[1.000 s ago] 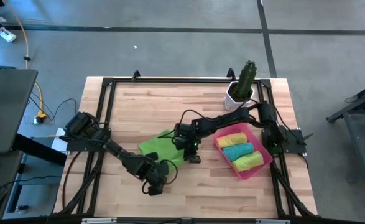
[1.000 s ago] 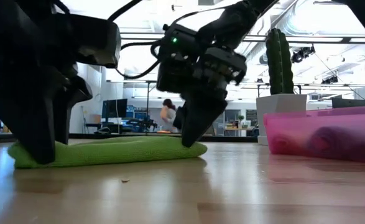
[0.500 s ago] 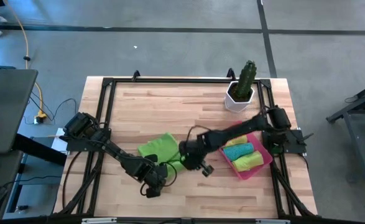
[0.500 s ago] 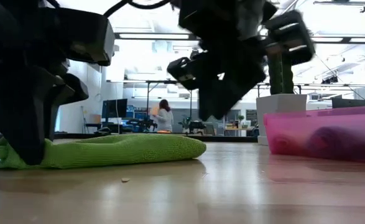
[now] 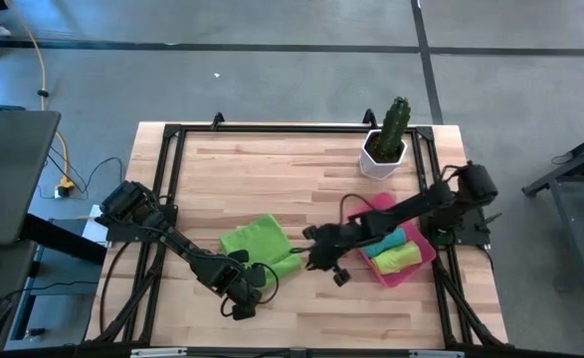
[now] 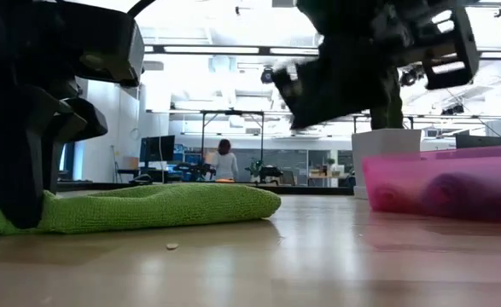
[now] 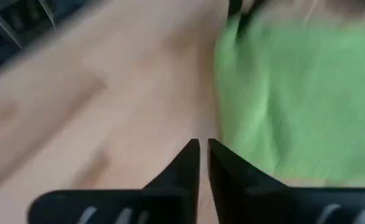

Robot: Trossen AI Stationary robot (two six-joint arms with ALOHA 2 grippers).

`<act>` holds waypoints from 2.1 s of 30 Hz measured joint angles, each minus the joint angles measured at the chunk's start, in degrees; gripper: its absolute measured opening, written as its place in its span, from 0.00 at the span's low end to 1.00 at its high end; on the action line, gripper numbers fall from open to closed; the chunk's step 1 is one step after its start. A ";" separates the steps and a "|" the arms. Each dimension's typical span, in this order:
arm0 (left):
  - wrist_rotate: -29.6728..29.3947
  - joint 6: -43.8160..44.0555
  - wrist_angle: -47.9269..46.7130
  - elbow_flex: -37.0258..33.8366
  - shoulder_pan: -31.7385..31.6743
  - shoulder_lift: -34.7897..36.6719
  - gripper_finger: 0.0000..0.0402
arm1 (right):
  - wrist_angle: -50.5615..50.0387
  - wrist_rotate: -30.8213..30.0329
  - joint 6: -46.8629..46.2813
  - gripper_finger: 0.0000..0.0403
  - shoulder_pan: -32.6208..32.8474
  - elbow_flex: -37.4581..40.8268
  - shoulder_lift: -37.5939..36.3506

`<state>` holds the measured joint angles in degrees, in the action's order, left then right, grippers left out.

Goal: Roll microfiber towels into tight, uniform cylinder then place into a basket
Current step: Roll the green microfiber towel

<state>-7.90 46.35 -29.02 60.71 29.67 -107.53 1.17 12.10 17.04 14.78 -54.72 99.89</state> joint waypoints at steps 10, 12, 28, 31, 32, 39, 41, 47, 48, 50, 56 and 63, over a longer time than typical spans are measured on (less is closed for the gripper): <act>2.02 0.18 1.80 -0.02 -1.15 -0.06 0.04 | 13.81 -3.00 5.22 0.36 0.74 3.59 3.92; 2.02 0.15 2.02 0.00 -1.14 -0.09 0.04 | 14.75 -2.45 7.03 0.43 0.72 2.49 5.18; 1.51 -0.01 2.24 -0.02 -1.16 -0.09 0.04 | 15.37 -6.05 11.97 0.50 -0.17 -0.88 12.65; 1.44 -0.02 2.24 -0.01 -1.15 -0.09 0.04 | 15.71 -6.28 12.39 0.49 -0.55 -0.83 13.57; 1.44 -0.02 2.24 0.00 -1.16 -0.09 0.04 | 15.70 -6.24 12.39 0.49 -0.71 -0.83 13.79; 1.60 0.02 3.04 0.00 -1.16 -0.10 0.04 | 16.06 -5.50 9.60 0.49 -2.09 -0.88 14.58; 2.50 0.00 4.57 -0.01 -1.16 -0.20 0.04 | 16.09 -5.60 6.70 0.48 -2.56 -0.88 14.67; 5.31 -1.43 9.95 -0.02 -1.20 -0.38 0.04 | 15.06 -5.87 0.64 0.34 -3.03 -0.94 14.76; 5.35 -1.59 9.85 -0.02 -1.20 -0.38 0.04 | 14.82 -6.03 -0.31 0.30 -3.03 -0.94 14.76; 5.28 -1.52 9.33 0.01 -1.20 -0.37 0.04 | 14.55 -6.26 -2.63 0.21 -3.11 -0.99 14.76; 4.92 1.91 8.43 0.04 -1.18 -0.39 0.05 | 13.54 -5.76 -6.74 0.03 -3.21 -1.03 14.71; 7.17 4.63 7.11 -0.07 -1.18 0.90 0.15 | 11.67 1.59 -14.29 0.01 -4.41 -1.76 14.71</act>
<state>-0.73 50.98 -21.91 60.64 28.49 -106.63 12.85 13.68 2.75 10.37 -56.48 114.61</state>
